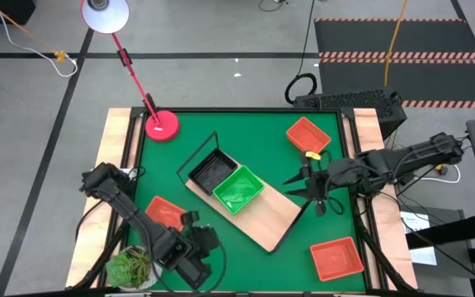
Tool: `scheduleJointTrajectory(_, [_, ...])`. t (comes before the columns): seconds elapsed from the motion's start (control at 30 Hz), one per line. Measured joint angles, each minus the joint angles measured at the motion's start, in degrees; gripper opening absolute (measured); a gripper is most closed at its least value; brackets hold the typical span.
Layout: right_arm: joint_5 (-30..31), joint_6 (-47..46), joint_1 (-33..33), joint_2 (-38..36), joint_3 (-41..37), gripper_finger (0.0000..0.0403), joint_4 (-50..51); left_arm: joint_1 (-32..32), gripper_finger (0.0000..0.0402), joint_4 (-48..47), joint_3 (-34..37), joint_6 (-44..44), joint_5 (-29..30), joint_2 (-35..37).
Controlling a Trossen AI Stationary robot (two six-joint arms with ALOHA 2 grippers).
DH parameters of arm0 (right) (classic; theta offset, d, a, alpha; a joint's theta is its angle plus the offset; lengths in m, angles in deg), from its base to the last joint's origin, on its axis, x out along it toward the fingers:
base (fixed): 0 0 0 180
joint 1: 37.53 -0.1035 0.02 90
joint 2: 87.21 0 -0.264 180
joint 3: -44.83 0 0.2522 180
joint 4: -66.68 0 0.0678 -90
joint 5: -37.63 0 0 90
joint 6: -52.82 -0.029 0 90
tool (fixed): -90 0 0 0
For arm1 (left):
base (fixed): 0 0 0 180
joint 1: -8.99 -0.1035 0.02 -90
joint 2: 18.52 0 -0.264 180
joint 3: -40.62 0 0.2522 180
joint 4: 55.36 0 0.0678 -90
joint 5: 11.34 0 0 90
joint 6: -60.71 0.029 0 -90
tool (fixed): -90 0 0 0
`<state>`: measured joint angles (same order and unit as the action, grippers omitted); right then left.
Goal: Stack baskets on shelf by color
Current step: Put the middle orange bin on the shelf
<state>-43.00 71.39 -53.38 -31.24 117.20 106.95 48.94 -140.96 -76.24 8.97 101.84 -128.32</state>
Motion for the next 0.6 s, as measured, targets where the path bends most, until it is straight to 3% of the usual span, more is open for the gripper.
scheduleJointTrajectory(0.13, [0.01, -1.2, 0.0, -0.86, 0.0, 0.0116, 0.35, 1.69, 0.0088, -0.5, 2.22, -0.51, -6.27, -0.02])
scheduleJointTrajectory(0.6, [-0.01, -1.15, 0.0, -0.79, 0.0, 0.0116, 0.37, 6.86, 0.0088, 0.13, 9.2, -1.14, -14.38, -0.02])
